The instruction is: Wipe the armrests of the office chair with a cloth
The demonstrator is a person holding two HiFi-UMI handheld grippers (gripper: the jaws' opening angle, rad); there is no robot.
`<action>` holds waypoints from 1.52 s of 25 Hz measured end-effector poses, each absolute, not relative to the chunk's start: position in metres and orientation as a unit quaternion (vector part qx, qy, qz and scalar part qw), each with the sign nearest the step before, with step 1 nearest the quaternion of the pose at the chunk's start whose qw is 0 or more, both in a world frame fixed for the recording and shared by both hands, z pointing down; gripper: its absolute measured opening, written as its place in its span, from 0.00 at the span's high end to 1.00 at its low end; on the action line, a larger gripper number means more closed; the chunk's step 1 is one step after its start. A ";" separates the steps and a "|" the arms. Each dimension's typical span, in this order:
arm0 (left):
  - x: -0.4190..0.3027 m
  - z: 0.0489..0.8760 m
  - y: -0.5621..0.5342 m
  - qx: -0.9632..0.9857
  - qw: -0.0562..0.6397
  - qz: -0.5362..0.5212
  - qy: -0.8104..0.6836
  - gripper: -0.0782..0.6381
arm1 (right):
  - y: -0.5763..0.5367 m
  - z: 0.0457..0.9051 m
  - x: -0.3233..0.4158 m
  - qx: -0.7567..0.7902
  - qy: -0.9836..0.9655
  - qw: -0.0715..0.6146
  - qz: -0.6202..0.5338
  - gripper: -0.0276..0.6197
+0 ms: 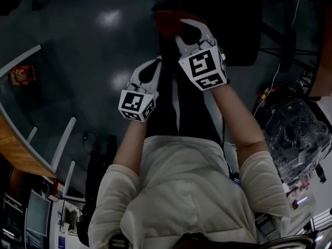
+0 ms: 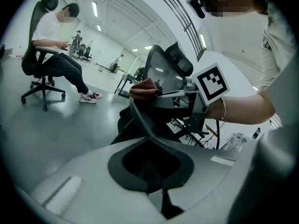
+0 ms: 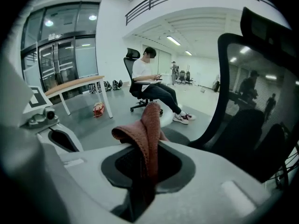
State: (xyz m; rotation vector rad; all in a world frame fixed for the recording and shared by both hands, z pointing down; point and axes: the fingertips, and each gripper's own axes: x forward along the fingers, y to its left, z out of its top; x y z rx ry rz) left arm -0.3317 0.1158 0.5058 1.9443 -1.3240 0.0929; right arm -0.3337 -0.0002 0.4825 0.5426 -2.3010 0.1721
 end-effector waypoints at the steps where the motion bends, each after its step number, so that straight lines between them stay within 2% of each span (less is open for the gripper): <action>1: -0.332 0.505 0.115 0.763 0.383 0.036 -0.520 0.88 | 0.008 0.482 -0.332 0.208 -0.900 0.375 0.074 0.89; 9: -0.336 0.506 0.121 0.763 0.376 0.047 -0.524 0.88 | 0.074 0.477 -0.324 0.200 -0.909 0.340 0.134 0.88; 14: -0.326 0.507 0.124 0.778 0.345 0.078 -0.519 0.88 | 0.106 0.479 -0.307 0.196 -0.903 0.343 0.167 0.89; 24: -0.326 0.501 0.122 0.783 0.350 0.089 -0.506 0.88 | 0.151 0.476 -0.286 0.148 -0.886 0.378 0.222 0.89; 27: -0.326 0.498 0.114 0.783 0.349 0.087 -0.507 0.88 | 0.118 0.466 -0.272 0.186 -0.888 0.365 0.210 0.89; 32: -0.325 0.499 0.115 0.782 0.352 0.084 -0.507 0.88 | -0.006 0.490 -0.249 0.307 -0.871 0.327 0.199 0.89; 38: -0.328 0.498 0.114 0.780 0.357 0.089 -0.507 0.88 | -0.086 0.518 -0.263 0.320 -0.866 0.321 0.212 0.89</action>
